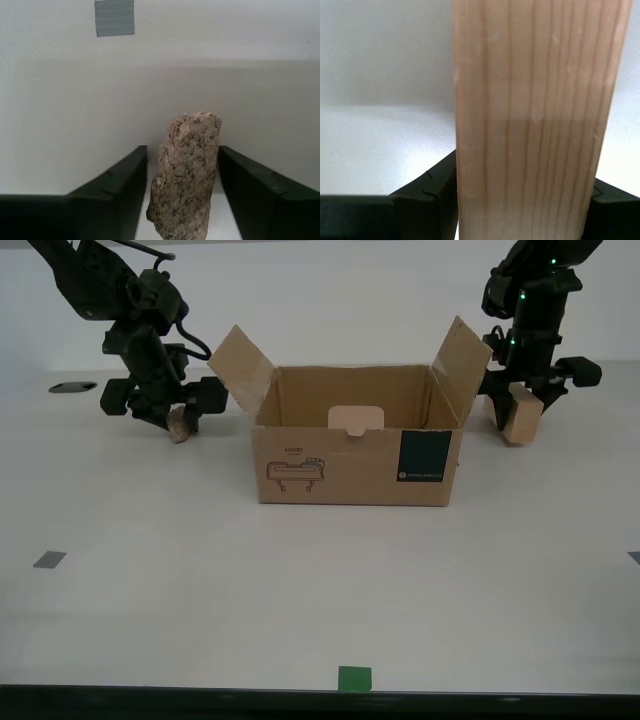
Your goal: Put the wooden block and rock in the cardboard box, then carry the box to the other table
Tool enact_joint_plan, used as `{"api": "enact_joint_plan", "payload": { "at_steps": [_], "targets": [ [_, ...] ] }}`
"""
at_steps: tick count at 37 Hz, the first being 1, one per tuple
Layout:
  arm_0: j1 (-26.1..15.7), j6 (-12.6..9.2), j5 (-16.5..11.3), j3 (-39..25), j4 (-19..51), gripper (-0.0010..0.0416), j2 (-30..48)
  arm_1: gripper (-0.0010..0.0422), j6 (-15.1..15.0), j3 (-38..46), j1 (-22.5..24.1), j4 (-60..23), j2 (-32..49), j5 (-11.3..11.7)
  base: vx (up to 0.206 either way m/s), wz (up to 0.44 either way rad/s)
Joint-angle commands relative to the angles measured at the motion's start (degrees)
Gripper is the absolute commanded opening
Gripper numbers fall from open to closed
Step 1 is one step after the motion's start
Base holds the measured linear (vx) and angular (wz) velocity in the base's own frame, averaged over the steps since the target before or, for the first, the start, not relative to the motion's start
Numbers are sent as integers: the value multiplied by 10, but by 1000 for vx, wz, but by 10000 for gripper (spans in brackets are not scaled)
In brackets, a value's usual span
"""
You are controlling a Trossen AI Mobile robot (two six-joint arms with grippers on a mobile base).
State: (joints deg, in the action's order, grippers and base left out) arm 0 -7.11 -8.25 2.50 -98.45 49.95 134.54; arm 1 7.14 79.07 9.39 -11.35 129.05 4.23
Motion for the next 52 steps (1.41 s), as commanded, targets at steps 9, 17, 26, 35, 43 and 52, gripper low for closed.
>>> {"api": "enact_joint_plan", "payload": {
  "at_steps": [9, 17, 26, 35, 43, 52],
  "targets": [
    [-1, 3, 3, -1, 2, 0, 0, 6, 10, 0, 0, -5, 0, 0, 0, 0],
    [-1, 10, 3, -1, 4, -1, 0, -3, 7, 0, 0, -6, 0, 0, 0, 0],
    [-1, 10, 3, -1, 11, -1, 0, -2, 7, 0, 1, -7, -12, 0, 0, 0],
    [-1, 10, 3, -1, 15, -1, -15, -2, -5, 0, 0, -7, -44, 5, 0, 0],
    [-1, 10, 3, -1, 19, -1, -58, -2, -27, 0, 1, -19, -86, 13, 0, 0],
    [-1, 10, 3, -1, 19, -1, -124, -1, -31, -1, 1, -29, -138, 13, 0, 0]
  ]
}}
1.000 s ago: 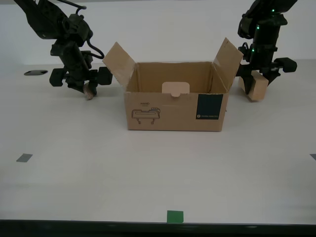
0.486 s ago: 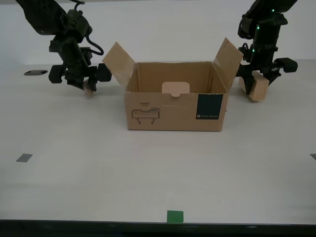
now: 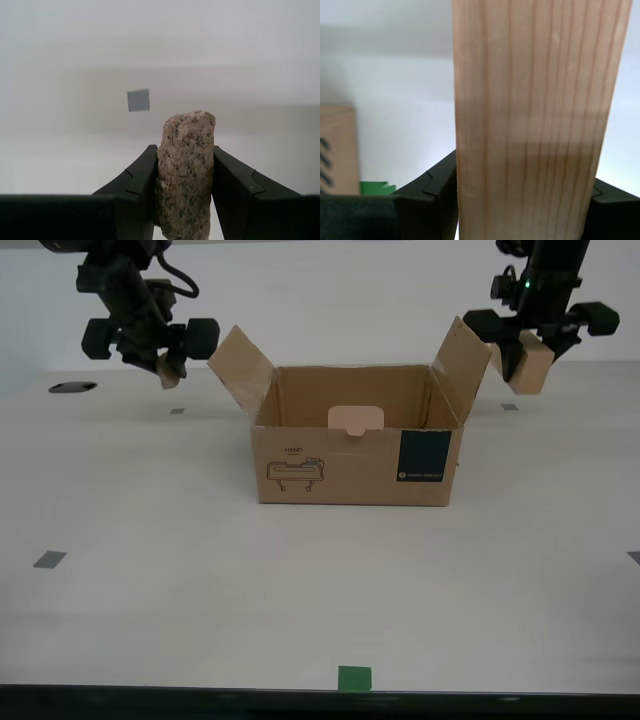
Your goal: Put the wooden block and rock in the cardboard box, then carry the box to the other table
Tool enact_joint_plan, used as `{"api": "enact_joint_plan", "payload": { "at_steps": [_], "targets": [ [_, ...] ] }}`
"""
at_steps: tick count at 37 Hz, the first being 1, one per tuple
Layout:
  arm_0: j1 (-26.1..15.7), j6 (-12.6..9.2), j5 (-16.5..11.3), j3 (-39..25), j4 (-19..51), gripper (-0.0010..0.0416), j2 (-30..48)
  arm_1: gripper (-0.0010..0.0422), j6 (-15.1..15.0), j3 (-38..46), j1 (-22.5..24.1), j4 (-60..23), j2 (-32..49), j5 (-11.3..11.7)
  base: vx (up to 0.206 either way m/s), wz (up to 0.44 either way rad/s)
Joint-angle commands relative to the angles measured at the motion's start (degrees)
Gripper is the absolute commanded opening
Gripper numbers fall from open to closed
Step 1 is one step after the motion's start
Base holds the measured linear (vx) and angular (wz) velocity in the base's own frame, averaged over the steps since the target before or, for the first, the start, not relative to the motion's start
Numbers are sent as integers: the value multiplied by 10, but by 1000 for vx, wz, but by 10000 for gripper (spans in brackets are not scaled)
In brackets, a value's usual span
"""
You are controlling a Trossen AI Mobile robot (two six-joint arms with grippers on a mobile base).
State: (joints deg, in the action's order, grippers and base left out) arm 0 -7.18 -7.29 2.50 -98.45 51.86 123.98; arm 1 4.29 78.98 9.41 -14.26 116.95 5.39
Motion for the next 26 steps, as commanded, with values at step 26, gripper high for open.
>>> {"api": "enact_joint_plan", "payload": {
  "at_steps": [26],
  "targets": [
    [-15, 8, -49, -1, 11, 0, -197, -1, -21, -3, 25, -21, -179, -85, 0, 0]
  ]
}}
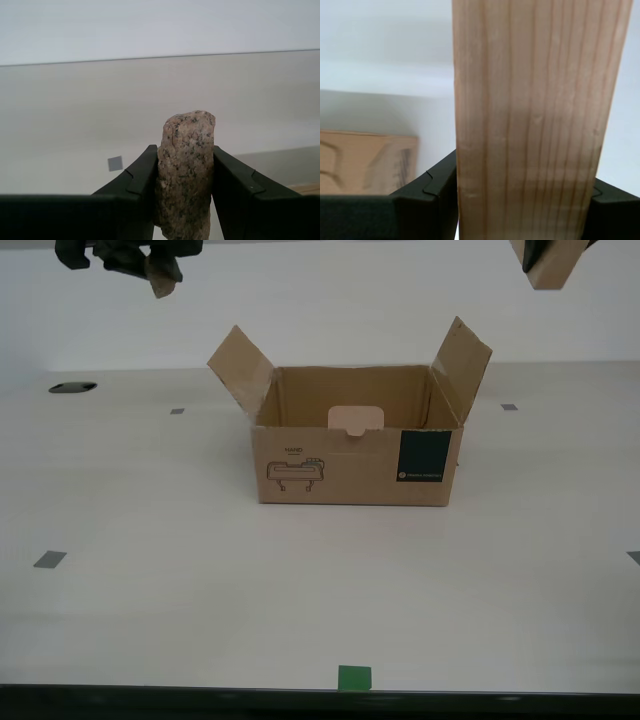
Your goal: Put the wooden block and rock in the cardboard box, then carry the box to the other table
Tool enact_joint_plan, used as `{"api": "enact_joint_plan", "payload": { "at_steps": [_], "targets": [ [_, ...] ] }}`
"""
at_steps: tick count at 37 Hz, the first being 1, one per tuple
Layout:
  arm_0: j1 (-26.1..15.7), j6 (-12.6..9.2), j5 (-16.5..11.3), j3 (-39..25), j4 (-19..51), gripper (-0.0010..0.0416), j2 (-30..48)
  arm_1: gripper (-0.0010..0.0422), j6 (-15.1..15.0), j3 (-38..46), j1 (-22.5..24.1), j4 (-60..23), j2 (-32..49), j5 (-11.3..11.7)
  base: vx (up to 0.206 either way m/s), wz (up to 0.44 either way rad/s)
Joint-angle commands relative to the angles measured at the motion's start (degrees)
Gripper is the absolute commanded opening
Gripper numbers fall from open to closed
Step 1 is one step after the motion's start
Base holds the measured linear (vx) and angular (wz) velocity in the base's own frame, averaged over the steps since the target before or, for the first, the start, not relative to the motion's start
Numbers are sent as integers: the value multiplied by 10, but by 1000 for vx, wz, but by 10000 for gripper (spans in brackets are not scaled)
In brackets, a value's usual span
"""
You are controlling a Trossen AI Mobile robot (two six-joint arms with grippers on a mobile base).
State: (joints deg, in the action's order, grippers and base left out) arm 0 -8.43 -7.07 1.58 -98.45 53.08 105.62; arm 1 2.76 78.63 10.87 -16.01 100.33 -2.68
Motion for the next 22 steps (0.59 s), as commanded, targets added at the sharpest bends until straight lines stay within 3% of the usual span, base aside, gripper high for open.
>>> {"api": "enact_joint_plan", "payload": {
  "at_steps": [1, 5, 11, 22],
  "targets": [
    [-3, 8, -62, -1, -2, -1, -17, -1, -8, 1, 16, -5, -17, -4, 0, 0],
    [-4, 8, -134, -1, -2, -1, -30, -1, -22, 1, 37, -6, -29, -16, 0, 0],
    [-11, 9, -151, -1, -2, -1, -45, -1, -22, 1, 68, -5, -36, -72, 0, 0],
    [-33, 14, -226, -1, -3, -1, -53, -1, -35, 1, 122, -2, -36, -73, 0, 0]
  ]
}}
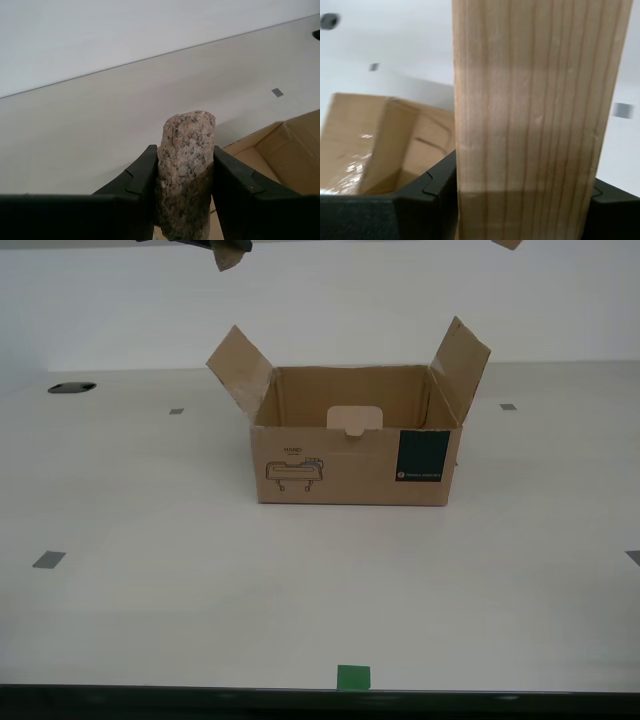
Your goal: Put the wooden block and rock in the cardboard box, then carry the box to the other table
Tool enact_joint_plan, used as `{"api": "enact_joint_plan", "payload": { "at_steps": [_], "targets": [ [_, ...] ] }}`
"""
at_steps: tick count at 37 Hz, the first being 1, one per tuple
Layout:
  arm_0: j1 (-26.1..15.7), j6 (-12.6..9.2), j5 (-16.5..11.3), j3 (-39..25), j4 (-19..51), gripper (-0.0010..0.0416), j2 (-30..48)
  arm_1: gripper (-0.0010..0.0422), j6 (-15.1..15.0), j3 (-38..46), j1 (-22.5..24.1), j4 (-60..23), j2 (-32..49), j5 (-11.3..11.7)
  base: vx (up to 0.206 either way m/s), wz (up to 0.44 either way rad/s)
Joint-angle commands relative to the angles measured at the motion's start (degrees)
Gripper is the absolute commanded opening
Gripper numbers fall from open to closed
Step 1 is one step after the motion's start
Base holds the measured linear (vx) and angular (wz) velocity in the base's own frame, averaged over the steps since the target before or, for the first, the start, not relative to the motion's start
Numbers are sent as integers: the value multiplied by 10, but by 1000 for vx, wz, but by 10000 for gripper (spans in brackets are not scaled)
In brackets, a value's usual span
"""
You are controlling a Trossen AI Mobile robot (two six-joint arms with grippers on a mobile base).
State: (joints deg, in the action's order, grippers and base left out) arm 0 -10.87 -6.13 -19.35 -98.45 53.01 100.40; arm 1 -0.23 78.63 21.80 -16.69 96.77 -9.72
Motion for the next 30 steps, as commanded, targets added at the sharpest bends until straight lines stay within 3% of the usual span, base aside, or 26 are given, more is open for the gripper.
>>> {"api": "enact_joint_plan", "payload": {
  "at_steps": [1, 6, 10, 13, 20, 28, 30],
  "targets": [
    [-12, 4, -19, -1, -2, -1, -1, -1, -7, 1, 16, 5, 0, -3, 0, 0],
    [-34, 7, -19, -1, -3, -1, -1, -1, -25, 0, 35, 6, 0, -6, 0, 0],
    [-55, 12, -19, -1, -5, -1, -1, -1, -28, 0, 47, 11, 0, -35, 0, 0],
    [-73, 17, -19, -1, -9, -1, -1, -1, -35, 0, 55, 18, 0, -43, 0, 0],
    [-113, 32, -19, 0, -11, -1, -1, -1, -83, -3, 65, 22, 0, -47, 0, 0],
    [-137, 42, -19, 0, -11, -1, -1, -1, -85, -37, 66, 46, 0, -106, 0, 0],
    [-141, 44, -19, 5, -16, -1, -1, -1, -85, -49, 67, 56, 0, -108, 0, 0]
  ]
}}
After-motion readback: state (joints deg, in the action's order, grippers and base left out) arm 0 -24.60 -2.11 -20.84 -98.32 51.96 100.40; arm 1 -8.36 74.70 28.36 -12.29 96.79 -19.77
